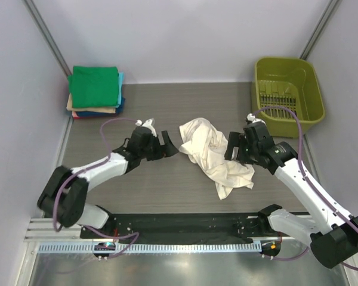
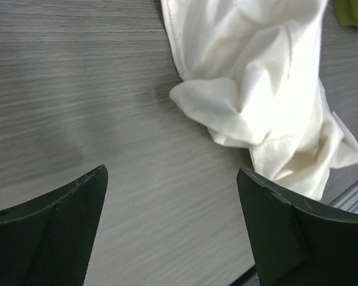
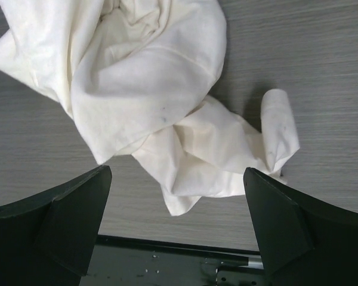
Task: Fold and stack the t-shirts
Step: Flatten the tshirt out
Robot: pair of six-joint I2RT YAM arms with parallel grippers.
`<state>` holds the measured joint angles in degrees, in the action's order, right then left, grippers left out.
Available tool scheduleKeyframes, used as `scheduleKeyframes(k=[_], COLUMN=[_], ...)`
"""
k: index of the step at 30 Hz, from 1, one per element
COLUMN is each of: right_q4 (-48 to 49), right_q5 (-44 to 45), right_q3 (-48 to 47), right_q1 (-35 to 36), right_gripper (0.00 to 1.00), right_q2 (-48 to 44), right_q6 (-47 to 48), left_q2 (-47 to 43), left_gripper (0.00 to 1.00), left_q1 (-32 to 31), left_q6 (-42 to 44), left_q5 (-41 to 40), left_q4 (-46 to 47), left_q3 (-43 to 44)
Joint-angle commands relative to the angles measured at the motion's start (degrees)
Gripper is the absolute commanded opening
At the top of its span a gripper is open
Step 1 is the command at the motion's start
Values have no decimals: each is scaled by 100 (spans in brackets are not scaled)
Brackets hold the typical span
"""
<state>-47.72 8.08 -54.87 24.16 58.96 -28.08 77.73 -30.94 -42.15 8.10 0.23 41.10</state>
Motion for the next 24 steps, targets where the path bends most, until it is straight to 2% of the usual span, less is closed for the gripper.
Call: scheduleKeyframes(k=[1,7,10,13,14,15,18,19,21,22,24], right_q4=[360,500,650,1027,1246,1326,1608,1634,1565,1469,1389], right_q5=[-561,-946,-992,-1167,-1229,-1264,-1273,-1239,-1055,-941,-643], right_q3=[231,837,1083,1259,1286,1286,1242,1190,1015,961,908], right_q1=[18,18,18,18,18,18,18,18,18,27,18], right_gripper=[100,100,100,100,100,100,97,97,95,95,96], right_q2=[-464,-719,-684,-474,-264,-158,299,405,554,538,433], right_q6=[-321,-506,-638,-778,-796,-813,-752,-726,-656,-655,-725], left_q2=[818,1964,2325,2396,2352,2178,1729,1266,746,99,-745], left_gripper=[89,83,72,28,5,0,0,0,0,0,0], left_q1=[-114,-141,-141,-132,-132,-132,-71,-53,-18,9,70], left_q6=[-338,-495,-627,-584,-549,-505,-224,-145,145,224,505], left_q5=[113,420,473,351,263,175,-158,-499,-825,-1367,-1766], left_q4=[1802,2682,2842,2677,2510,2334,1509,889,296,-263,-837], left_q3=[292,758,987,1347,1565,1655,1988,2076,2217,2244,2192])
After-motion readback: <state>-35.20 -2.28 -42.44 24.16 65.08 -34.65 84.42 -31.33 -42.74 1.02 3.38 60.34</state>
